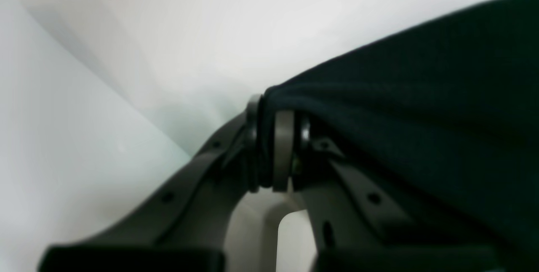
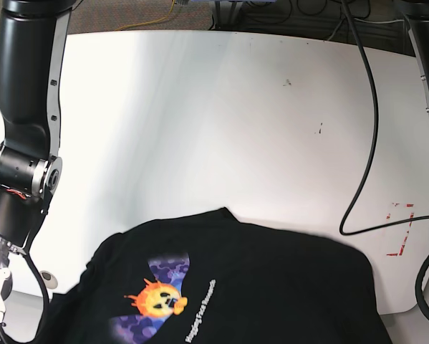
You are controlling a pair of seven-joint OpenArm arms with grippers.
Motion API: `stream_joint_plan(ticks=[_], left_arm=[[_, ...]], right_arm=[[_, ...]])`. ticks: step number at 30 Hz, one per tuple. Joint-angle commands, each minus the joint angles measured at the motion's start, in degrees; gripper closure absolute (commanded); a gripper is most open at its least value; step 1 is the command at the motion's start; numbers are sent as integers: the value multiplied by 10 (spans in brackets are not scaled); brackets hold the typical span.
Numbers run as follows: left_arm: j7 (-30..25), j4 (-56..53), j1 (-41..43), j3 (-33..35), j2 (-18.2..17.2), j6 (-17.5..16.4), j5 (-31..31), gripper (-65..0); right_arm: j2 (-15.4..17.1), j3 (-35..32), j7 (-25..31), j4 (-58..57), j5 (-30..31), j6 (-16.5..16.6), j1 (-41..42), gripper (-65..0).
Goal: Layout the t-shirt on the table in an organized manner, then fold the t-shirt properly
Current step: 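Lower the shirt onto the table with both grippers spread apart, then drag the shirt across the table toward the arm bases with both grippers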
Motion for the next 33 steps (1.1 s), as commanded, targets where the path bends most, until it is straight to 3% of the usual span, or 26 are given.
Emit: stream_joint_plan(ticks=[1, 5, 11, 21, 28, 33], left_arm=[[7, 25, -29, -8, 3, 10, -28, -31], [34, 52, -29, -9, -2, 10, -55, -31], [62, 140, 83, -34, -10, 10, -63, -31], [83, 247, 284, -88, -10, 10, -64, -31], [83, 265, 426, -141, 6, 10, -65, -29], [83, 279, 541, -177, 14, 9, -65, -27]], right_arm=[[19, 4, -26, 54, -4, -7, 33, 0], [28, 5, -56, 109, 6, -7, -10, 0], [45, 10, -82, 230, 33, -8, -131, 0], [17, 76, -124, 416, 36, -6, -358, 0], [-6, 124, -122, 431, 60, -6, -490, 0], [-8, 187, -122, 431, 133, -6, -570, 0]])
